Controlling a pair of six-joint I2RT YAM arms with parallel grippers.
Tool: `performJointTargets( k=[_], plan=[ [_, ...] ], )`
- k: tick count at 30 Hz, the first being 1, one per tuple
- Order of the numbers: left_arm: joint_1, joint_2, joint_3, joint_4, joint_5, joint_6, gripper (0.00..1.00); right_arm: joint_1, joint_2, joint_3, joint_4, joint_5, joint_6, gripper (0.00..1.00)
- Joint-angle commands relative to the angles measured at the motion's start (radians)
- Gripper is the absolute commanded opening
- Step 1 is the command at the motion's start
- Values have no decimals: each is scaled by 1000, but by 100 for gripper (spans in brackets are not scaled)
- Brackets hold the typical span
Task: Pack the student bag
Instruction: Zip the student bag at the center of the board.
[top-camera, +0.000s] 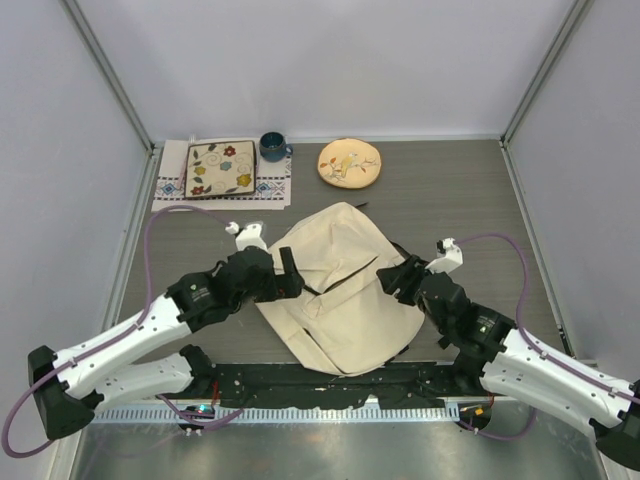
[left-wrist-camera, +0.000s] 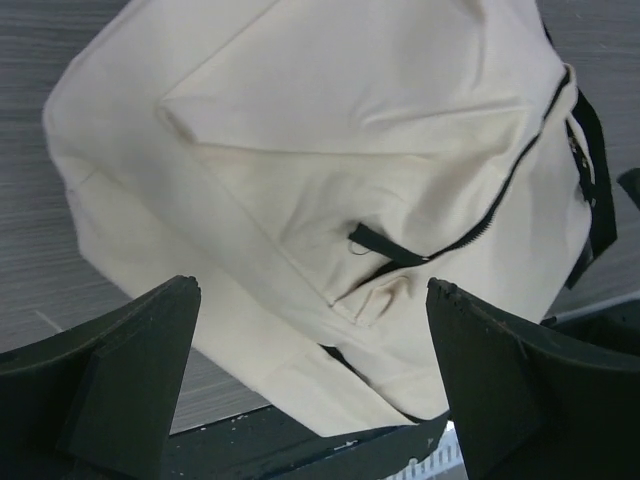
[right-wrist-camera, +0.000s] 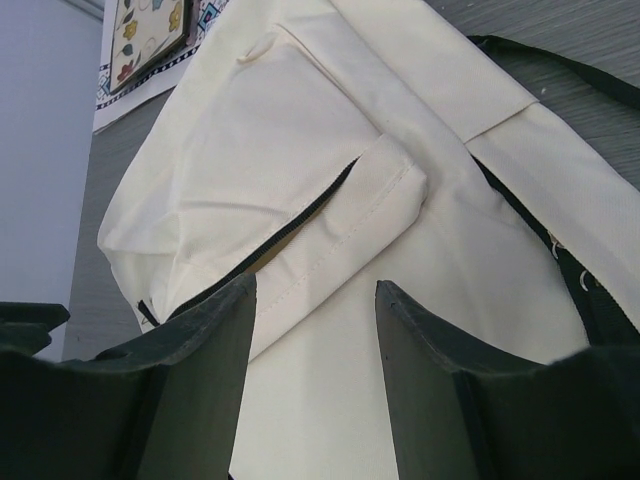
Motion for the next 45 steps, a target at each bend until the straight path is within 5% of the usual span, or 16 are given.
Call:
performJointTargets(
  k=[1, 9, 21, 33, 39, 45],
  plan=[
    [2, -81, -73, -77, -142, -184, 100, -1, -18, 50, 35, -26, -35, 56],
    [2, -127, -147, -114, -145, -324, 99, -1, 68, 139, 46, -133, -150, 58],
    [2, -66, -276, 107, -55, -419, 100, 3, 241, 251, 87, -374, -254, 57],
    [2, 1, -340, 302, -144, -494, 99, 63, 318, 283, 115, -385, -288, 56],
    [2, 60, -350, 348, -150, -502, 77, 77, 324, 273, 135, -379, -273, 56],
    [5, 61, -350, 370, -202, -504, 45, 88, 330, 268, 139, -380, -269, 55]
  ],
)
